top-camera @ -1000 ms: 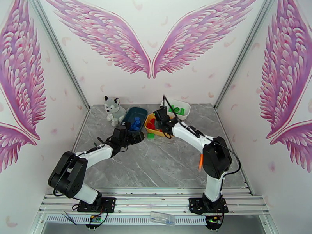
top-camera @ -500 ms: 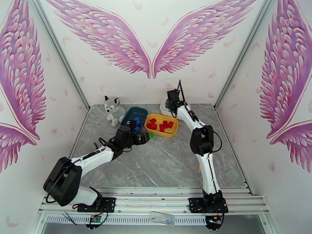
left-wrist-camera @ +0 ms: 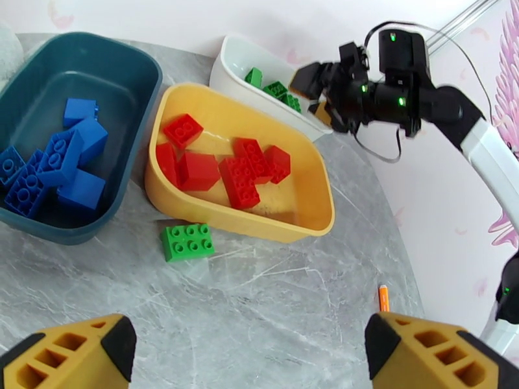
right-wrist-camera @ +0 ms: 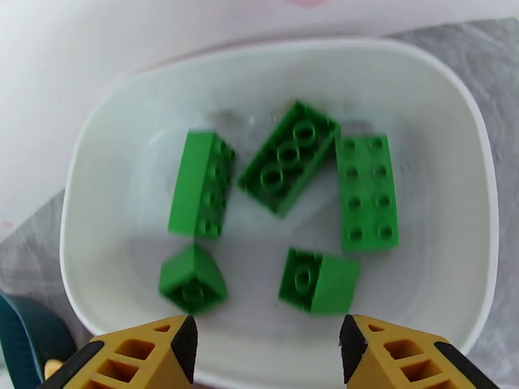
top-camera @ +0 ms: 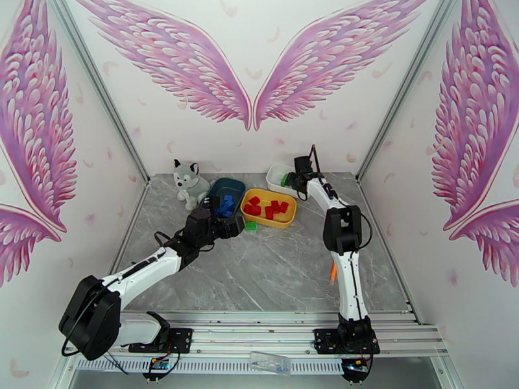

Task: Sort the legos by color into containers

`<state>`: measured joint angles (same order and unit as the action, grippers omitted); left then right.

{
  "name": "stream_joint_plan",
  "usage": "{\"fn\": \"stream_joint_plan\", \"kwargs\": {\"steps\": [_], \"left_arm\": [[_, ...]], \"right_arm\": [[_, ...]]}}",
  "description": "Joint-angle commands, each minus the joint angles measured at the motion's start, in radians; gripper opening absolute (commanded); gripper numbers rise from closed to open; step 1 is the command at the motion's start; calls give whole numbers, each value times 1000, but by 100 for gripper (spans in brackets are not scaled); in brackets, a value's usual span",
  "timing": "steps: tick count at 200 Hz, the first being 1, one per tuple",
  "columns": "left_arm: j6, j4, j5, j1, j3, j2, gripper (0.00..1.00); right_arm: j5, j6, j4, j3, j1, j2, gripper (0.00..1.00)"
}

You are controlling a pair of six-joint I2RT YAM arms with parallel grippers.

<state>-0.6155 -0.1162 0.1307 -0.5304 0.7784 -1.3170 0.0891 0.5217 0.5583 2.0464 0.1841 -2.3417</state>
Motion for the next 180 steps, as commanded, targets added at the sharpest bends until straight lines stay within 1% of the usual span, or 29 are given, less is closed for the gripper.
{"fn": "stream_joint_plan", "kwargs": {"steps": [1, 24, 46, 64, 88, 112, 143, 157, 180], "left_arm": [[23, 31, -39, 0, -21, 39, 99], [35, 41, -59, 4, -21, 30, 99], [36, 49, -70, 20, -20, 5, 99], [26, 51, -51, 51, -19, -9, 99], [-4, 39, -9, 107, -34, -16, 99], [-30, 24, 9, 157, -55, -13, 99], [-31, 27, -11, 193, -70, -4, 99], [-34, 25, -16, 203, -74, -2, 99], [-36, 24, -20, 211, -80, -2, 99]], "right_arm": [[-20, -18, -113, -167, 44, 239, 69], [-19, -1, -158, -370, 98, 424, 72], [-8, 11, -162, -505, 174, 562, 77], [6, 7, -139, -571, 262, 625, 81], [49, -12, -117, -648, 404, 662, 85], [89, -17, -160, -743, 521, 661, 89], [140, -16, -214, -798, 609, 592, 93], [138, -11, -225, -784, 626, 538, 93], [165, -21, -192, -699, 651, 426, 94]]}}
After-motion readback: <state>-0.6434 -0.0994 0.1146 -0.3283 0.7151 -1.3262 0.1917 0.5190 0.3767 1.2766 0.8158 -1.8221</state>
